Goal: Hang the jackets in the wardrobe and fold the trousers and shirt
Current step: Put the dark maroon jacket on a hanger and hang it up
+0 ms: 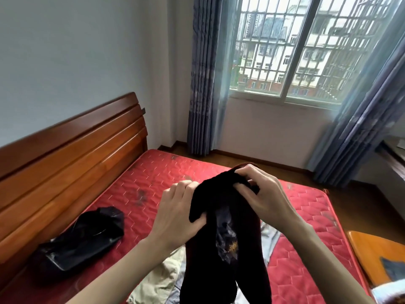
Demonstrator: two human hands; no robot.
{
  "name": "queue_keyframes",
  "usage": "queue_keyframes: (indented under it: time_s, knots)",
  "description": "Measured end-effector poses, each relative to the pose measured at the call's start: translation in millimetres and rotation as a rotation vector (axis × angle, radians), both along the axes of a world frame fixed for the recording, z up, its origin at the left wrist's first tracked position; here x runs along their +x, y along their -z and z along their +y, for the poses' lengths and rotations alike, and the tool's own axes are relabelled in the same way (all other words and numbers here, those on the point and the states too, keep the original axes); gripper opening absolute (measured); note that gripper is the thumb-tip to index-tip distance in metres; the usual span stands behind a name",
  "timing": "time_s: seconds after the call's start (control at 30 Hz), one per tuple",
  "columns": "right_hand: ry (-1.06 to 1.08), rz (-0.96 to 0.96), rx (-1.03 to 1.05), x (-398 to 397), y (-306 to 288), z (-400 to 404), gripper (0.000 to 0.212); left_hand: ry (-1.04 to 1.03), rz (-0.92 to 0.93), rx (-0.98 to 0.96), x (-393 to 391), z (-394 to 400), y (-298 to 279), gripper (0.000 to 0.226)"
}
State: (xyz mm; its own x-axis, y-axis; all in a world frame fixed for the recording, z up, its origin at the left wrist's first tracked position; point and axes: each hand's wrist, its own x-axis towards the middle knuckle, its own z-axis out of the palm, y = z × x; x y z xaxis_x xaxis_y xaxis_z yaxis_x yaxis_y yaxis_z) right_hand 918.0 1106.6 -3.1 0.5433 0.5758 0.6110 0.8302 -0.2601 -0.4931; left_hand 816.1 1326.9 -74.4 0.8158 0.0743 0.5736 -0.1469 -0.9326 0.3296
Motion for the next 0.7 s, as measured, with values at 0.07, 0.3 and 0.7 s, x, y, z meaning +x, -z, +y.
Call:
queue_keyframes:
  time_s: [0.07, 0.3, 0.7]
  knots:
    - [0.005, -0.01, 0.021, -5.5, -14.2, -5.8, 0.009, -0.074, 0.074, -0.022, -4.2, -3.7, 10.3, 0.071]
    - [0.184, -0.04, -0.022, -15.5, -48.8, -31.5, 0.011, -0.222, 0.001, -0.174, 14.9, -16.4, 2.7, 0.088]
    - [0.385, -0.172, -0.102, -21.2, -40.1, -68.6, 0.018, 0.051, -0.246, 0.021, -0.6, 12.3, -66.9, 0.037]
